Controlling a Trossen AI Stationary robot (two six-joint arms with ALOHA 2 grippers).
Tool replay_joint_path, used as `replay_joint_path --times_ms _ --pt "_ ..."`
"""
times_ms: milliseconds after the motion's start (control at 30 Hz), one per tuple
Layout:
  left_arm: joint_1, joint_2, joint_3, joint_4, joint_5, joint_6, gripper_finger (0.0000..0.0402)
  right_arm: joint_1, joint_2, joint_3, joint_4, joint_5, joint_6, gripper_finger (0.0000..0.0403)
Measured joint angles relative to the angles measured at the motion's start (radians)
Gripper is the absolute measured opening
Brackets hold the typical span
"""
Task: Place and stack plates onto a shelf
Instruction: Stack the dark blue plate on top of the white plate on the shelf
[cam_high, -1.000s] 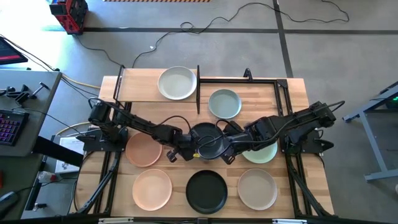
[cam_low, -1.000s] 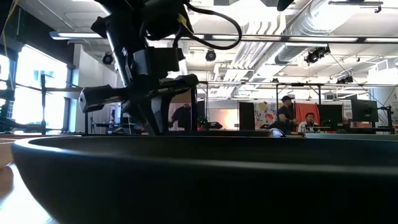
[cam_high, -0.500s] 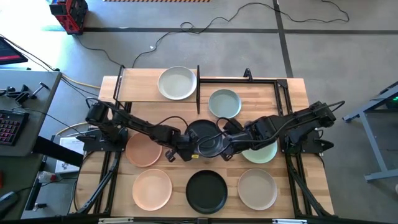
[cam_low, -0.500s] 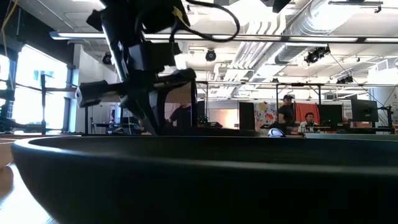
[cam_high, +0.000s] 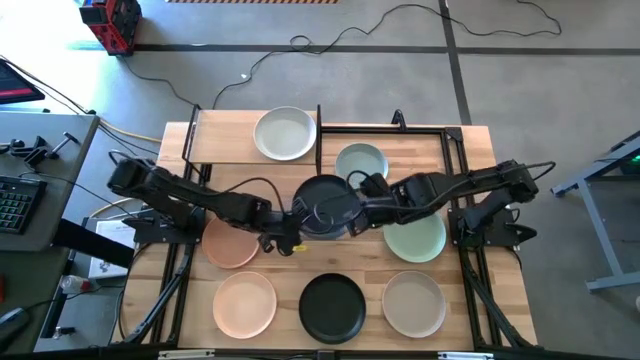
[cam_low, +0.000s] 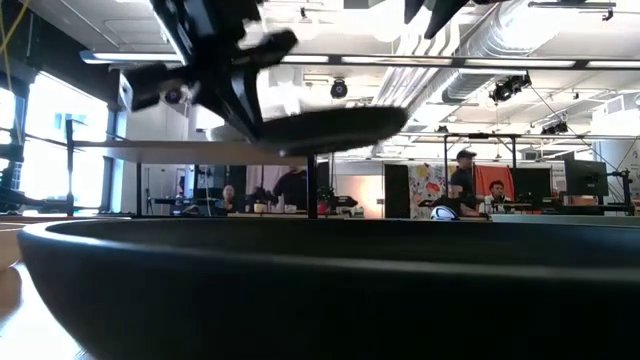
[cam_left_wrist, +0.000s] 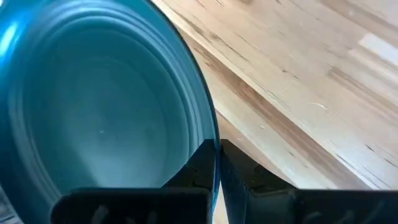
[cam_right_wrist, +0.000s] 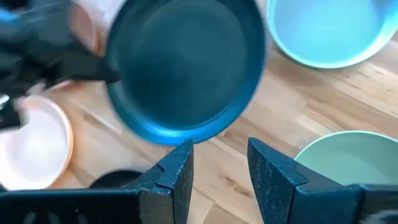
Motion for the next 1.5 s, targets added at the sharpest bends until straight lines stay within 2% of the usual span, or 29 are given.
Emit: replay_joint_path --times_ms 267,700,1033,1233,1500 --pt "-0.025 -0.066 0.0 -0.045 -0.076 0.002 0.0001 -0.084 0.0 0.0 -0.001 -0.01 -0.009 0.0129" --pt "-0.052 -0.074 0.0 -0.026 -0.176 0.073 0.0001 -0.198 0.0 0.0 0.03 -0.028 -0.122 0.0129" --pt "-0.051 -0.074 0.0 -0.006 -0.263 0.176 0.0001 -0.241 0.0 0.0 0.036 -0.042 -0.192 0.0129" --pt "-0.037 -0.074 0.0 0.03 -0.268 0.203 0.0001 -0.248 0.0 0.0 0.036 -0.05 -0.196 0.0128" --pt "-0.032 -0.074 0.0 0.04 -0.27 0.203 0.0 -0.25 0.0 0.0 0.036 -0.05 -0.215 0.0086"
